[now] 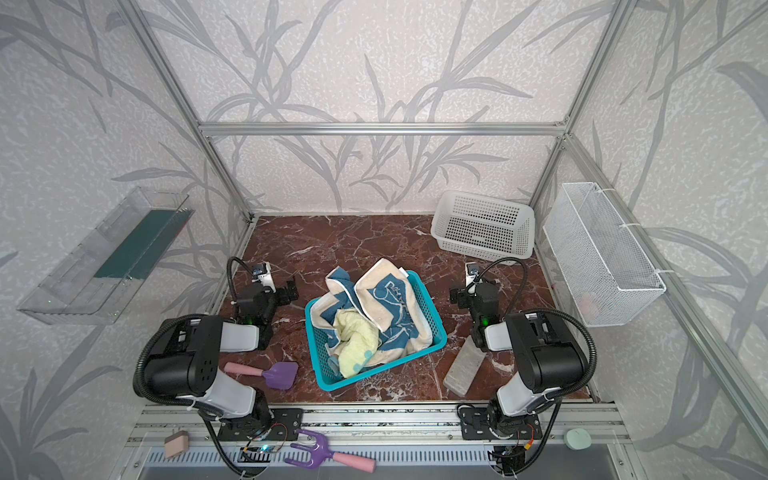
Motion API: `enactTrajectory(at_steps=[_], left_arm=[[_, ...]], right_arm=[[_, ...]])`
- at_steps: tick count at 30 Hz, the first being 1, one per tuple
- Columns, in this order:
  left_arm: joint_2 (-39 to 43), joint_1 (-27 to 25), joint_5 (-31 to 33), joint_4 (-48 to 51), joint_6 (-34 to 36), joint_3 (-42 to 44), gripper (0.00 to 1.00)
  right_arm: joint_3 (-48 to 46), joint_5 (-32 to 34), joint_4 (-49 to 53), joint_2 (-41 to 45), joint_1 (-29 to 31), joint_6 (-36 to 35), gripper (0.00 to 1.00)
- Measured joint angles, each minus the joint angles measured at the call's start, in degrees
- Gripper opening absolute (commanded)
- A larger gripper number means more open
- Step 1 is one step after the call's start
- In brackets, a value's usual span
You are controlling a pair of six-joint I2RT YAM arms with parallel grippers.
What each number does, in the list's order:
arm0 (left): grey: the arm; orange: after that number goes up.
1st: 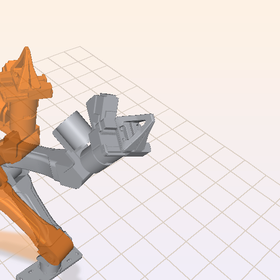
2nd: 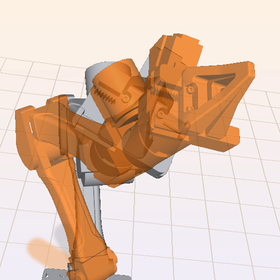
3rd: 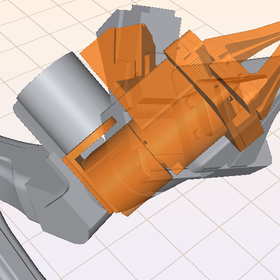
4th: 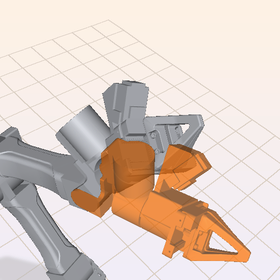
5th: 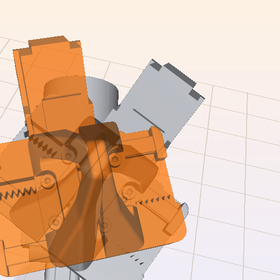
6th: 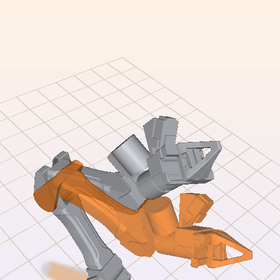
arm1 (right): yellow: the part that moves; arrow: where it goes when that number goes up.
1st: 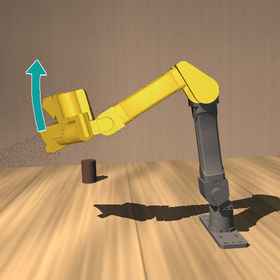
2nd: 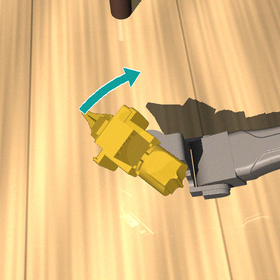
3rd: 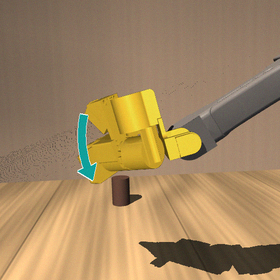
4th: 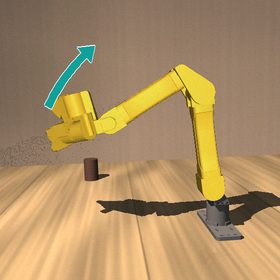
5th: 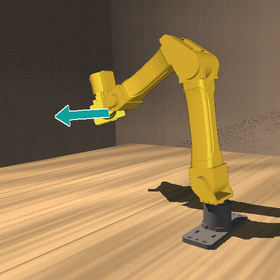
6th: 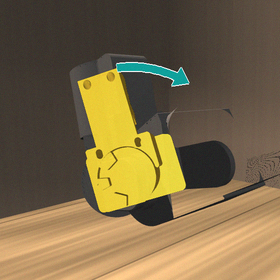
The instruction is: Fold and stack the towels
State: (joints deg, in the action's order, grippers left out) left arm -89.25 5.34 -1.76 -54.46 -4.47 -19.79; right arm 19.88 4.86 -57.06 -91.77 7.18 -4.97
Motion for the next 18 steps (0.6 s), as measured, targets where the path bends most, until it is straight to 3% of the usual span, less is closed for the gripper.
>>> enactTrajectory(at_steps=[5, 8, 13, 15, 18], left_arm=[[0.26, -0.07, 0.48, -0.04, 0.0, 0.04, 0.95], [5.73, -1.2, 2.69, 4.5, 0.68, 0.13, 0.89], [22.49, -7.37, 6.23, 22.49, -2.23, -7.8, 0.75], [25.77, -10.4, 7.02, 31.69, -5.88, -15.89, 0.71], [27.34, -18.32, 8.98, 44.09, -9.66, -27.04, 0.61]], right_arm=[[0.0, 0.04, 0.0, 0.0, -0.02, 0.0, 0.99], [0.31, 1.46, 1.77, 0.66, 0.24, 0.07, 0.99], [7.78, 7.15, 18.18, 9.22, 3.34, 0.0, 0.98], [13.33, 9.51, 27.96, 14.56, 5.66, 2.14, 0.86], [24.57, 10.47, 44.74, 19.67, 9.88, 7.26, 0.8]])
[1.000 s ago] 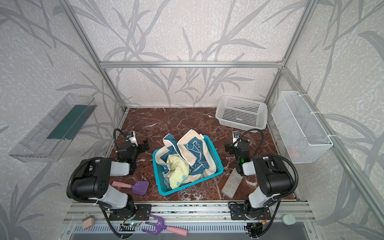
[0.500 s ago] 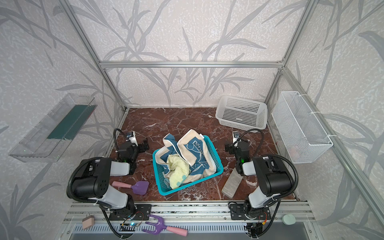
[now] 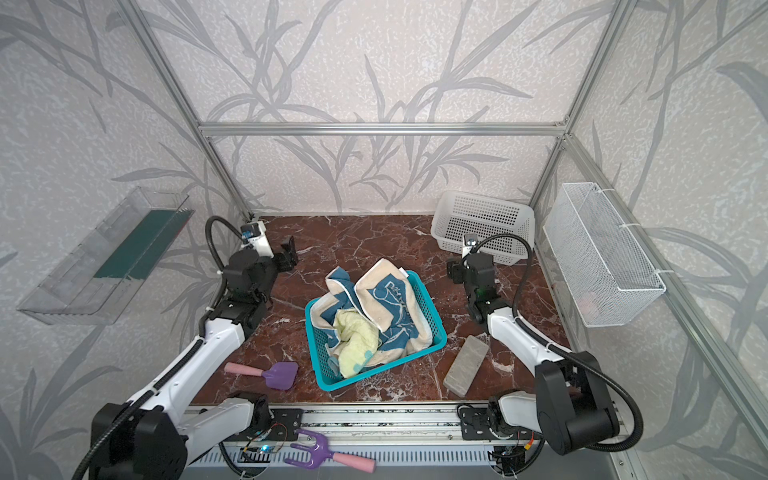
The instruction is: Fold and stack the towels
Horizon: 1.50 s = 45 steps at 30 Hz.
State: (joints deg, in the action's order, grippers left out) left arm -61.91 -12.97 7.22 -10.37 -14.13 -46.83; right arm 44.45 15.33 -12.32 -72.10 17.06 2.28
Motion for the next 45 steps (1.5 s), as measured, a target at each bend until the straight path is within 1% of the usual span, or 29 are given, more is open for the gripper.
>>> enactTrajectory(at_steps=[1, 2, 4, 6, 8, 10, 12, 14, 16, 18, 20, 21, 23, 25, 27, 29, 32, 33, 36, 38, 40, 42, 45], left_arm=[[0.2, -3.52, 0.52, 3.5, -1.01, -2.4, 0.58], [0.31, -8.02, 0.7, 7.43, -2.36, -4.66, 0.53], [0.0, -16.65, 0.87, 13.86, -5.09, -6.73, 0.51], [-1.38, -25.09, 0.68, 20.0, -9.29, -6.73, 0.48], [-3.5, -30.51, 0.02, 24.74, -13.64, -5.4, 0.44], [-4.81, -33.99, -0.35, 27.65, -18.03, -2.25, 0.42], [-5.14, -36.57, -1.16, 29.44, -22.34, 2.38, 0.42], [-5.31, -37.46, -1.81, 29.79, -25.75, 6.12, 0.44], [-5.86, -36.74, -2.21, 29.42, -28.26, 8.79, 0.44], [-6.78, -34.07, -3.23, 28.22, -29.97, 10.23, 0.44], [-8.28, -28.48, -4.31, 25.2, -31.45, 11.47, 0.42], [-9.09, -25.53, -4.48, 23.43, -31.89, 12.04, 0.41], [-11.04, -19.12, -4.5, 21.18, -31.87, 12.74, 0.4], [-13.66, -12.15, -4.15, 19.69, -30.8, 12.31, 0.4], [-17.33, -5.6, -4.2, 18.91, -29.22, 9.92, 0.4], [-21.88, 0.48, -4.52, 18.53, -27.1, 5.6, 0.41], [-30.53, 8.66, -5.77, 18.67, -23.06, -4.11, 0.42], [-33.07, 10.62, -6.32, 18.99, -21.94, -7.34, 0.42], [-42.56, 16.41, -7.45, 20.63, -17.62, -20.52, 0.44], [-47.56, 18.97, -7.98, 22.18, -15.13, -28.61, 0.45], [-52.89, 21.22, -8.96, 23.91, -12.39, -37.57, 0.48], [-56.76, 22.88, -9.75, 24.68, -10.25, -44.28, 0.48], [-60.76, 24.87, -11.23, 26.25, -8.15, -51.36, 0.48]], right_arm=[[3.3, 0.22, 4.46, 1.05, 2.36, 1.42, 0.8], [6.49, 0.46, 9.05, 2.1, 6.03, 2.75, 0.8], [9.79, 0.63, 15.69, 3.63, 14.8, 4.92, 0.8], [10.25, 0.26, 21.88, 4.33, 25.14, 7.74, 0.8], [8.63, -0.39, 25.94, 3.89, 31.8, 11.02, 0.79], [5.44, -0.7, 28.52, 2.56, 35.65, 14.16, 0.79], [2.78, -0.83, 29.73, -0.59, 37.13, 16.76, 0.78], [1.99, -0.76, 29.75, -5.18, 37.27, 17.92, 0.74], [2.47, -0.37, 28.15, -10.54, 37.27, 17.84, 0.68], [4.13, -0.33, 26.45, -15.69, 37.07, 17.33, 0.58], [7.63, -0.37, 24.52, -21.24, 36.81, 16.09, 0.5], [10.43, -0.39, 23.21, -24.59, 36.76, 15.02, 0.47], [15.5, -0.26, 20.11, -30.4, 36.74, 13.11, 0.42], [22.88, -0.37, 17.64, -37.0, 36.33, 10.45, 0.39], [32.3, -1.05, 16.41, -44.28, 35.54, 7.67, 0.36], [40.37, -2.05, 14.86, -50.14, 34.75, 5.44, 0.35], [53.18, -4.04, 14.36, -58.45, 33.53, 2.51, 0.35], [57.44, -4.96, 14.36, -61.0, 33.29, 1.68, 0.38], [69.51, -7.21, 15.45, -67.36, 32.39, -0.04, 0.51], [76.94, -8.44, 17.11, -70.44, 32.15, -0.61, 0.58], [83.52, -9.55, 19.3, -72.46, 32.11, -0.61, 0.63], [89.07, -10.93, 21.22, -73.55, 31.98, -0.02, 0.65], [95.1, -13.0, 23.71, -73.94, 31.65, 1.79, 0.66]])
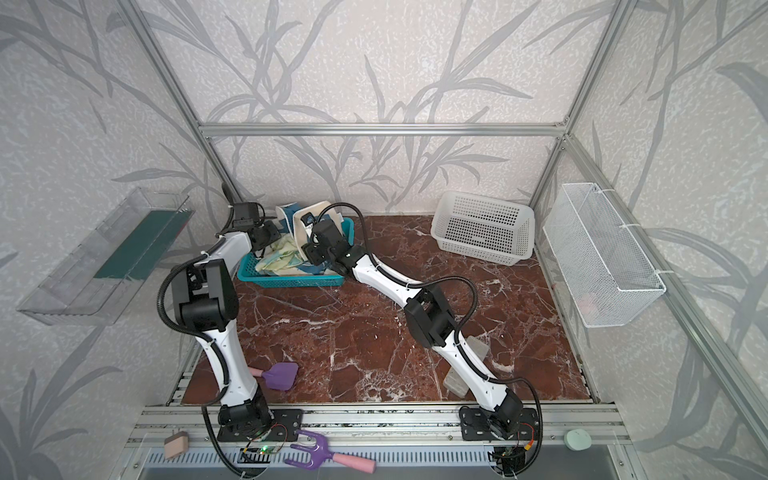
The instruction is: Fold and stack the towels
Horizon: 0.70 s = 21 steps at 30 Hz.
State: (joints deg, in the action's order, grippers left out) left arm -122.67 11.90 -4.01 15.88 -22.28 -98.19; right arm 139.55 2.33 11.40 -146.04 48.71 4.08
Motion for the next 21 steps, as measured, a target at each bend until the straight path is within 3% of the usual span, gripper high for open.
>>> enactTrajectory(at_steps=[4, 9, 13, 16, 21], left_arm=[[-4.2, 2.01, -4.09, 4.04, 1.86, -8.46, 0.48], [-0.57, 1.51, -8.26, 6.64, 4.87, -7.1, 0.5], [8.52, -0.28, -10.45, 6.43, 7.41, 0.22, 0.55], [14.97, -1.99, -12.13, 6.16, 9.73, 3.82, 0.64], [17.4, -7.96, -11.47, 7.1, 15.89, 4.52, 0.78]], right_arm=[[7.98, -3.21, 3.96, -0.02, -1.18, 3.02, 0.67], [8.17, -5.31, 8.07, 2.05, -4.85, 6.34, 0.67], [-1.44, -5.49, 10.43, 7.37, -8.04, 7.76, 0.67], [-11.93, -5.42, 10.34, 12.87, -10.34, 8.48, 0.67], [-31.23, -5.53, 6.21, 23.58, -12.52, 10.82, 0.67]])
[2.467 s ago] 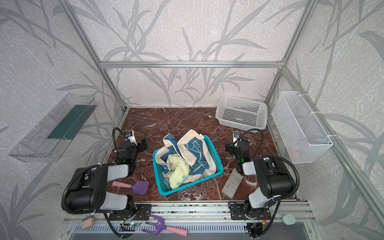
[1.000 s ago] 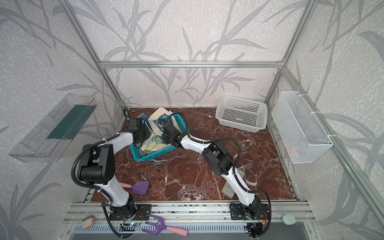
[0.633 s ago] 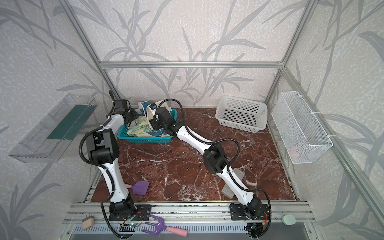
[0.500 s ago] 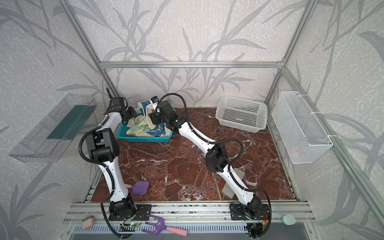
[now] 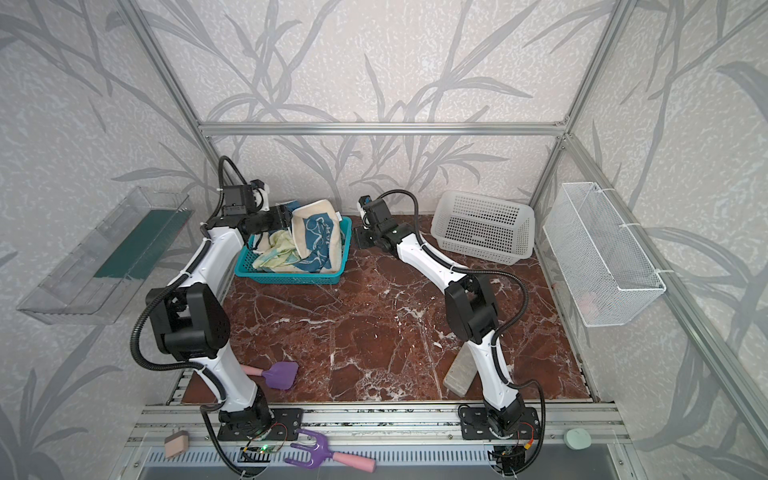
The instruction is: Fold and stack the towels
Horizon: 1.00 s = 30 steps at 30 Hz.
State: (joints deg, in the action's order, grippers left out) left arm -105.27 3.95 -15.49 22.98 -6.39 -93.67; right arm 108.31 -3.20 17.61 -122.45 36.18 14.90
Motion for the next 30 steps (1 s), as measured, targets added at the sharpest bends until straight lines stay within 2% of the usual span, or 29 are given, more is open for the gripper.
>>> enactTrajectory(at_steps=[3, 6, 7, 10, 11, 17, 22, 26, 30], left_arm=[[-2.91, -4.7, 1.46, 1.16, 2.62, 0.0, 0.8], [-7.39, -7.67, 2.05, 2.43, 3.19, -0.28, 0.69], [-9.77, -8.0, 2.19, 3.91, 3.13, -1.2, 0.56], [-14.8, -7.5, 3.1, 7.52, 3.39, -4.26, 0.03], [-15.02, -7.26, 3.45, 8.02, 3.41, -4.33, 0.0], [-8.79, -6.36, 5.53, 9.99, 3.89, -5.03, 0.0], [1.16, -6.47, 5.29, 11.82, 3.85, -12.9, 0.0], [6.43, -8.72, 3.41, 13.44, 4.22, -24.5, 0.0], [6.62, -17.16, 0.96, 13.62, 4.98, -40.5, 0.0]], right_arm=[[-7.63, 0.07, -2.1, 4.66, -0.85, 0.85, 0.67], [-12.11, 0.15, -3.43, 7.89, -1.4, 1.18, 0.67], [-13.86, 0.33, -3.98, 9.2, -1.6, 1.18, 0.67], [-17.97, 0.83, -4.66, 12.31, -2.05, 1.2, 0.67], [-19.3, 0.96, -4.87, 13.38, -2.21, 1.2, 0.67], [-22.43, 1.25, -5.42, 17.11, -3.19, 1.18, 0.67], [-24.22, 1.18, -6.62, 20.0, -4.59, 1.46, 0.67], [-26.18, 0.74, -7.5, 23.32, -6.05, 2.34, 0.67], [-28.87, -0.31, -8.26, 28.61, -8.26, 3.82, 0.67]])
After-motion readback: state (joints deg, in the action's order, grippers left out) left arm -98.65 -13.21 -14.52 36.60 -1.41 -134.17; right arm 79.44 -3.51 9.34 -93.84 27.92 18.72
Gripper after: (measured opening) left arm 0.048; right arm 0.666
